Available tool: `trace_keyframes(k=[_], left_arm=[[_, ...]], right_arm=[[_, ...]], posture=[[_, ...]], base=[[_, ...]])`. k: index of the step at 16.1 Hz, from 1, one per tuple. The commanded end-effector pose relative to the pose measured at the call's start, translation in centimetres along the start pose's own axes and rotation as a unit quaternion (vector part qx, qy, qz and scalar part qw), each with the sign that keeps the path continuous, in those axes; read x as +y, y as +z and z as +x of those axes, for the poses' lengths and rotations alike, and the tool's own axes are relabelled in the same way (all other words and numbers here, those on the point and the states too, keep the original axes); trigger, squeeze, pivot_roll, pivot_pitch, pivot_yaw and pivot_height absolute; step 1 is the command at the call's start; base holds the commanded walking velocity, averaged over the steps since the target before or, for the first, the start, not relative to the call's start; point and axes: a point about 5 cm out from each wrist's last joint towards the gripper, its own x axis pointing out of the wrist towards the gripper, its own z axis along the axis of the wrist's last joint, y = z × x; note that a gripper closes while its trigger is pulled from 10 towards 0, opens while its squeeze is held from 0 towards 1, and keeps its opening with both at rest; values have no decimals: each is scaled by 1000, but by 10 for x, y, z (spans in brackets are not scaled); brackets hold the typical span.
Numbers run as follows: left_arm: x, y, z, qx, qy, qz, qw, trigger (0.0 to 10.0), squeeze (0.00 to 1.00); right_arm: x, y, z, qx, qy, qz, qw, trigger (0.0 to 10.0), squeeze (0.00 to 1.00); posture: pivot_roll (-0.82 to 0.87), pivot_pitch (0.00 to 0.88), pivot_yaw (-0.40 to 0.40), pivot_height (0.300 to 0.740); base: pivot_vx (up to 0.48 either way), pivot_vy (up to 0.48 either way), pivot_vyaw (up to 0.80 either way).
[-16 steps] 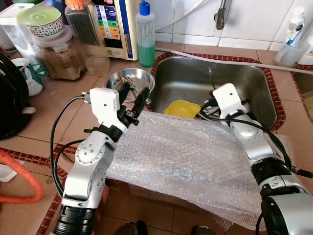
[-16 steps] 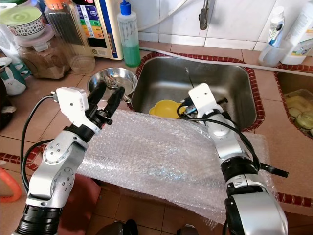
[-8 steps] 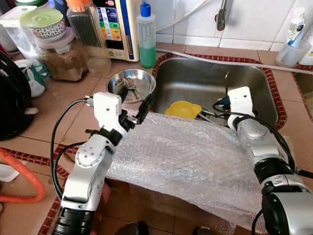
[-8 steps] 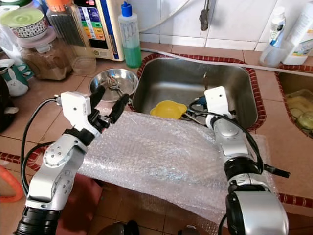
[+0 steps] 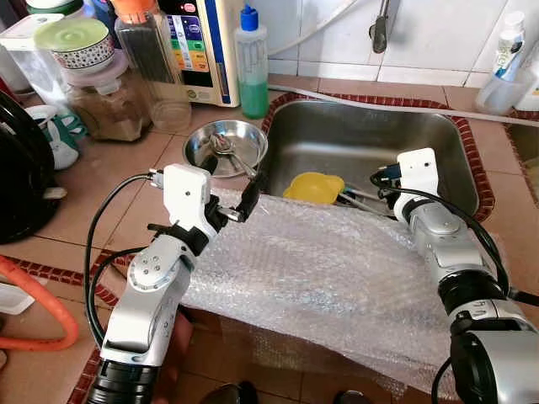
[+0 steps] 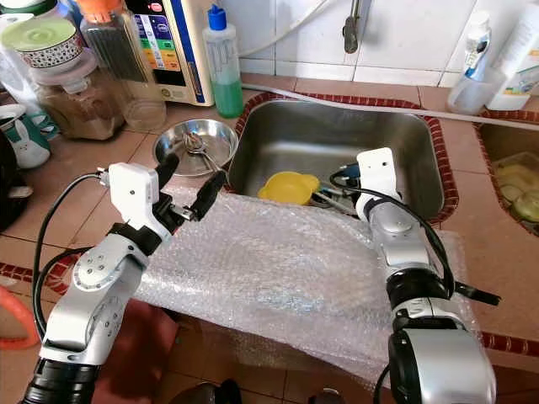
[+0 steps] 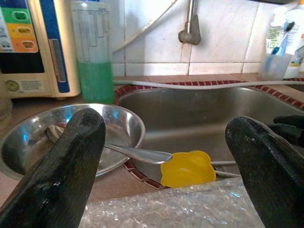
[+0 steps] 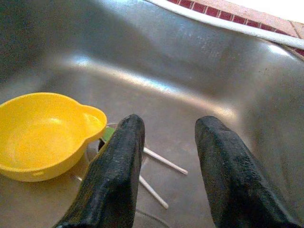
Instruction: Kitchen organization
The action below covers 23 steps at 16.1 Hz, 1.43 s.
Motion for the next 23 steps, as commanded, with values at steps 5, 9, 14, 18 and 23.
trace_keyframes(k=[5,9,14,18,23], left_arm=[[-3,1,-2,1,-4,11,1000,10000,1000],[-1,0,-4,3,5,12,1000,10000,1000],[-3,-2,-3,3,5,11,1000,10000,1000],[-3,-1,-2,2,4,13,1000,10000,1000],[-3,-2,-3,0,4,18,1000,10000,1000]], right_arm=[[-1,10,-2,-35,-21,-36,999,10000,1000],[-5,31,-8,-98,-75,-69,990,10000,1000],[-1,48,-14,-144,-90,-79,982,10000,1000],[9,58,-19,-170,-79,-80,979,10000,1000],[18,65,-25,-183,-70,-75,978,10000,1000]], posture=[[-129,187,111,740],[-132,191,108,740],[-144,187,99,740],[-144,181,96,740],[-144,178,95,740]], base=[[0,0,0],[0,0,0],[0,0,0],[0,0,0],[0,0,0]])
